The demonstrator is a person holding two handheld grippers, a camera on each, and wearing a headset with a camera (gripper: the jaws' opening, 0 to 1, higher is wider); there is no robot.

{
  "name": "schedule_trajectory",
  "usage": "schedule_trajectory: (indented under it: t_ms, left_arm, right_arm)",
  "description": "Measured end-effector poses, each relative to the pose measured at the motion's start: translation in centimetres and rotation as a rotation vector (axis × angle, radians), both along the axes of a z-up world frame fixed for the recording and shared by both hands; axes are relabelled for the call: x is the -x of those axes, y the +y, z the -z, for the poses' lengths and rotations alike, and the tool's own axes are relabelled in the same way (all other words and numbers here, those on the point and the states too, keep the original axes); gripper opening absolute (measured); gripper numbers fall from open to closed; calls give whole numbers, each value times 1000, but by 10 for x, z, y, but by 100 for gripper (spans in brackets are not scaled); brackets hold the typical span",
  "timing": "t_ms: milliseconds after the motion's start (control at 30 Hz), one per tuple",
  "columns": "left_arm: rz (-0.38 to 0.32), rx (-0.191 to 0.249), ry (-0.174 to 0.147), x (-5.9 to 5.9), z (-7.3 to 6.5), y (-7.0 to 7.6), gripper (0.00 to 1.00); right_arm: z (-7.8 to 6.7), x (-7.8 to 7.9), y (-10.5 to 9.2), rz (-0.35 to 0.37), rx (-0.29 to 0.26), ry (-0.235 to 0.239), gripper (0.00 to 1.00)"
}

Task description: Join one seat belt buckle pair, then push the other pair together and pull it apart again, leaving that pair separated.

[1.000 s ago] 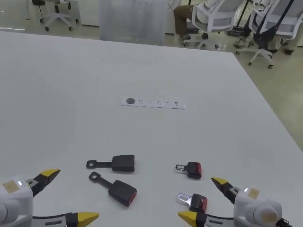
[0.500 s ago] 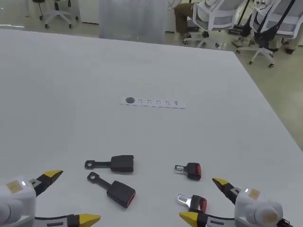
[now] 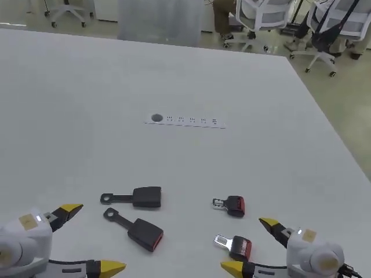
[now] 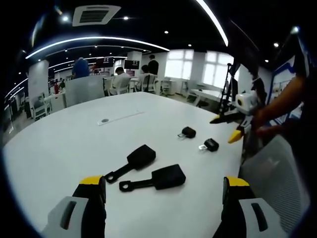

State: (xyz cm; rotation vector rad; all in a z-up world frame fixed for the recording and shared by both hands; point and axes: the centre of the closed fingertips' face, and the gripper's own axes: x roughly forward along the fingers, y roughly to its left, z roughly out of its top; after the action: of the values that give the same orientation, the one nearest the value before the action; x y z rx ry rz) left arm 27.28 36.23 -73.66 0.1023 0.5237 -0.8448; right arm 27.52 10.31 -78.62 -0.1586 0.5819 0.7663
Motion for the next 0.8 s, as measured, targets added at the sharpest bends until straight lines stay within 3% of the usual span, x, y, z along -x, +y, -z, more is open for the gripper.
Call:
schedule_trajectory:
  t_ms: [500, 800]
  left_arm:
    - [85, -46, 14, -7, 12, -11, 98]
    - [126, -69, 25, -18, 23, -14, 97]
  right_arm:
    - [15, -1, -5, -25, 22, 46, 90]
    - [27, -3, -5, -39, 36, 80, 87]
